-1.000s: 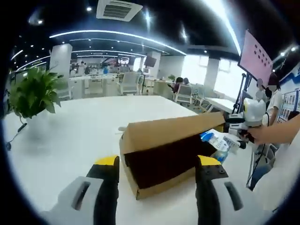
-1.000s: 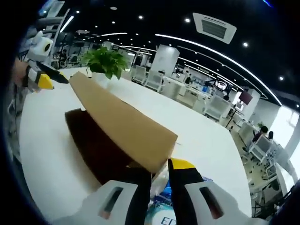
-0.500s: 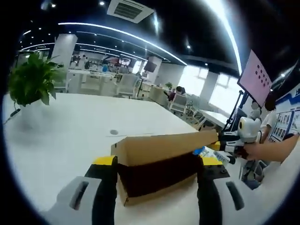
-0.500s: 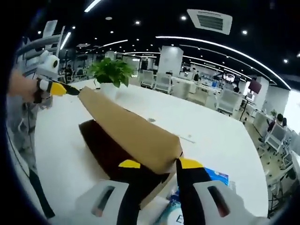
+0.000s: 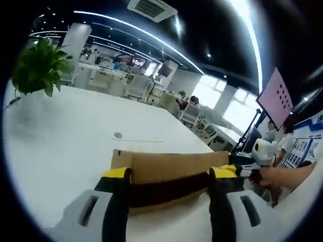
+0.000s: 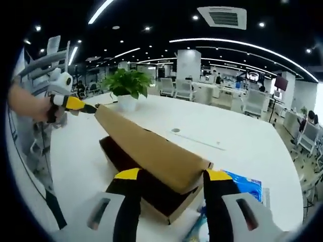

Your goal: Operate the shoe box by opening the lid, removing the specified soft item, and placing it in the target area until the item is outside and the box remains undamaged.

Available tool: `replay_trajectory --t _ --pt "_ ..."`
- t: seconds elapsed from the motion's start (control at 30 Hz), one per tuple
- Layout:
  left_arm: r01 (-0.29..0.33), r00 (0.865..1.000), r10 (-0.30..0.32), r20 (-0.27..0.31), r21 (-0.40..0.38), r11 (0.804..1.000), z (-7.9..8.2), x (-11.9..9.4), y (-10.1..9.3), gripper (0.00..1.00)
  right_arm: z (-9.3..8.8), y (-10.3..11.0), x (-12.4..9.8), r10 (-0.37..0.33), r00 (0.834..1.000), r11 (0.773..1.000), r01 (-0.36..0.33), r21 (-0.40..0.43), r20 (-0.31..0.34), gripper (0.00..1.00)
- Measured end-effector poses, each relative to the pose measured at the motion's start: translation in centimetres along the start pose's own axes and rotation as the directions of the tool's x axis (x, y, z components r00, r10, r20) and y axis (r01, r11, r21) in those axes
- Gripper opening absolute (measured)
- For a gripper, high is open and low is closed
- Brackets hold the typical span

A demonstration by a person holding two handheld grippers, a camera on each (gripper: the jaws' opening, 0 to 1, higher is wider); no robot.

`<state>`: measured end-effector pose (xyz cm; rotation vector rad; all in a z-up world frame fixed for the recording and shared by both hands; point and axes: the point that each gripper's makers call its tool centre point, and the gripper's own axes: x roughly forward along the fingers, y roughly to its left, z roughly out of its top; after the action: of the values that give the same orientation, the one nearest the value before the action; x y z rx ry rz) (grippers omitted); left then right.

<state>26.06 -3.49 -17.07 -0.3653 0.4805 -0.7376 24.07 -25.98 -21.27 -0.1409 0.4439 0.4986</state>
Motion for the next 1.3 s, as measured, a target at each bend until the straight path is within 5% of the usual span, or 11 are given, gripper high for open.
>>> replay_trajectory --t 0.27,0.6,0.83,1.07,1.3 --pt "-0.027 1.000 0.027 0.012 0.031 0.999 -1.2 0.0 0.5 0.59 0.0 0.2 -0.1 -0.019 0.999 0.987 0.012 0.163 0.042 0.55" --pt "-0.108 0.990 0.119 -0.075 0.146 0.983 -4.6 -0.1 2.2 0.47 -2.1 0.7 0.0 -0.022 1.000 0.986 0.022 0.163 0.002 0.50" --pt "-0.156 0.985 0.163 -0.063 0.112 0.981 -4.8 -0.1 2.9 0.38 -2.7 0.8 0.1 -0.013 1.000 0.990 0.016 0.139 -0.025 0.50" --pt "-0.191 0.972 0.209 -0.103 0.162 0.968 -6.0 0.3 3.1 0.36 -3.6 0.6 0.3 0.007 0.999 0.990 0.000 0.139 -0.045 0.48" --pt "-0.223 0.964 0.239 -0.118 0.129 0.966 -7.1 0.2 4.1 0.37 -4.5 0.8 0.6 0.002 0.998 0.993 0.006 0.119 -0.063 0.48"
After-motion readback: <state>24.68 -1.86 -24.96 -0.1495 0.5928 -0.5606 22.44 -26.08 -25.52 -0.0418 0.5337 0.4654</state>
